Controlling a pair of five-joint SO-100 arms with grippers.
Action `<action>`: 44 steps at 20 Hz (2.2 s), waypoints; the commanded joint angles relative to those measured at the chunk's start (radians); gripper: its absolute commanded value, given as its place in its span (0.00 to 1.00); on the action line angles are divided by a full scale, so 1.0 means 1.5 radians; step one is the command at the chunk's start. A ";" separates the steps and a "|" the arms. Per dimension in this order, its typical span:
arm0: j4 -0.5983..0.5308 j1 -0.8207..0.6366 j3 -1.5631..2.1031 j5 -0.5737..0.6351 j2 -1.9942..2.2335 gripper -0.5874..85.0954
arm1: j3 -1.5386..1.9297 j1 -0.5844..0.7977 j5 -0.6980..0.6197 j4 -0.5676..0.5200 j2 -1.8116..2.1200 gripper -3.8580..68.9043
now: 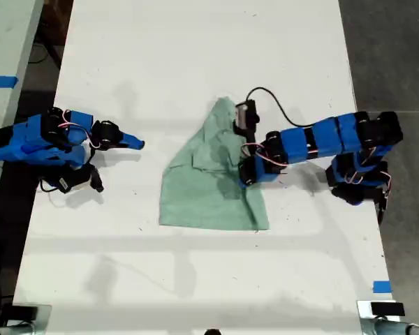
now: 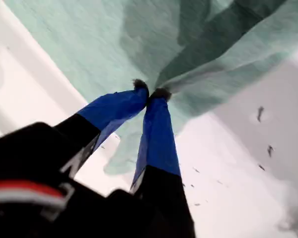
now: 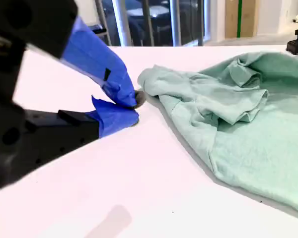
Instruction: Fold t shirt
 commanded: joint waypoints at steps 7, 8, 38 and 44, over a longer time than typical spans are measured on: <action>0.001 -0.001 0.001 -0.004 0.005 0.01 | -0.320 0.021 -0.060 0.009 -0.214 0.05; 0.001 -0.001 0.001 -0.004 0.005 0.01 | -0.321 0.018 -0.053 0.036 -0.204 0.05; 0.003 0.000 0.001 -0.005 0.005 0.01 | -0.198 -0.020 -0.090 -0.143 -0.187 0.07; 0.003 -0.001 0.001 -0.004 0.005 0.01 | -0.215 -0.014 -0.095 -0.071 -0.148 0.58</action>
